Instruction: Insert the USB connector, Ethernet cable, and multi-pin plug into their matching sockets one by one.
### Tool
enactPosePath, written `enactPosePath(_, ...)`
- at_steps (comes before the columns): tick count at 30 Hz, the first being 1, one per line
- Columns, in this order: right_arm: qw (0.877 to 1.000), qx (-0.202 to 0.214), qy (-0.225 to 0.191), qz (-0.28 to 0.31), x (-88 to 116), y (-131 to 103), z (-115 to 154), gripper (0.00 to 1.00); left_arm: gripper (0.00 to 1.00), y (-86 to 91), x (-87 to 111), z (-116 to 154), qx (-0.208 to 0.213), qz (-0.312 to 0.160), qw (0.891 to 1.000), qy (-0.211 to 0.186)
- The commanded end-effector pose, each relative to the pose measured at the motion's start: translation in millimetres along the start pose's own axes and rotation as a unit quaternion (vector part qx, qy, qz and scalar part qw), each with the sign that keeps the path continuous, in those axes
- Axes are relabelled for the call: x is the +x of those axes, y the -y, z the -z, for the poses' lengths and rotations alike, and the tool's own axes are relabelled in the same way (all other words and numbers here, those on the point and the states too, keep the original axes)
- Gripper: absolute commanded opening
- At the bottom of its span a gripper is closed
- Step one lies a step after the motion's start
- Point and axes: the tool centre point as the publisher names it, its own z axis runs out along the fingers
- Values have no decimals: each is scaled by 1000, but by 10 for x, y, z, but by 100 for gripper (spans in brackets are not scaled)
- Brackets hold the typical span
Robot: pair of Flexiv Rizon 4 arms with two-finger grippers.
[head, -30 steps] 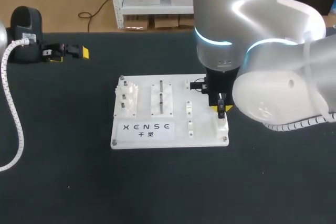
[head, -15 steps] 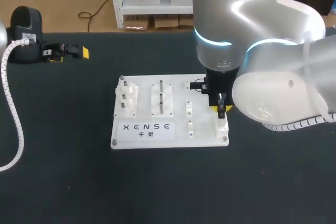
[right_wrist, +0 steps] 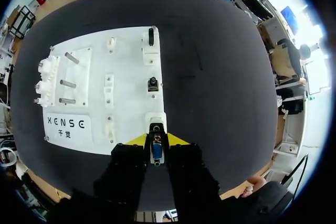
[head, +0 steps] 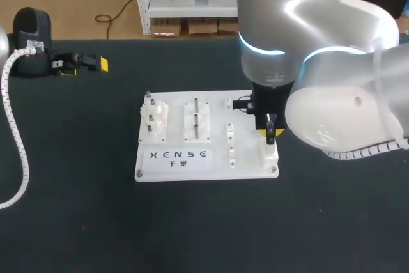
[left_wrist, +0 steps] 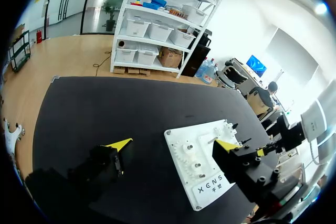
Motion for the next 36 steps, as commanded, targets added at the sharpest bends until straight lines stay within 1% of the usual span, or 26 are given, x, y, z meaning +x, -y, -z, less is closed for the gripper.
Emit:
enactPosePath(1, 1000, -4, 3, 1, 15, 41, 30, 0, 100, 0, 0, 0, 0, 0, 1000, 0)
enactPosePath(23, 1000, -5, -5, -2, -1, 48, -48, 0, 100, 0, 0, 0, 0, 0, 1000, 0)
enactPosePath(36, 1000, -8, -5, 1, 4, 6, -60, 0, 100, 0, 0, 0, 0, 0, 1000, 0)
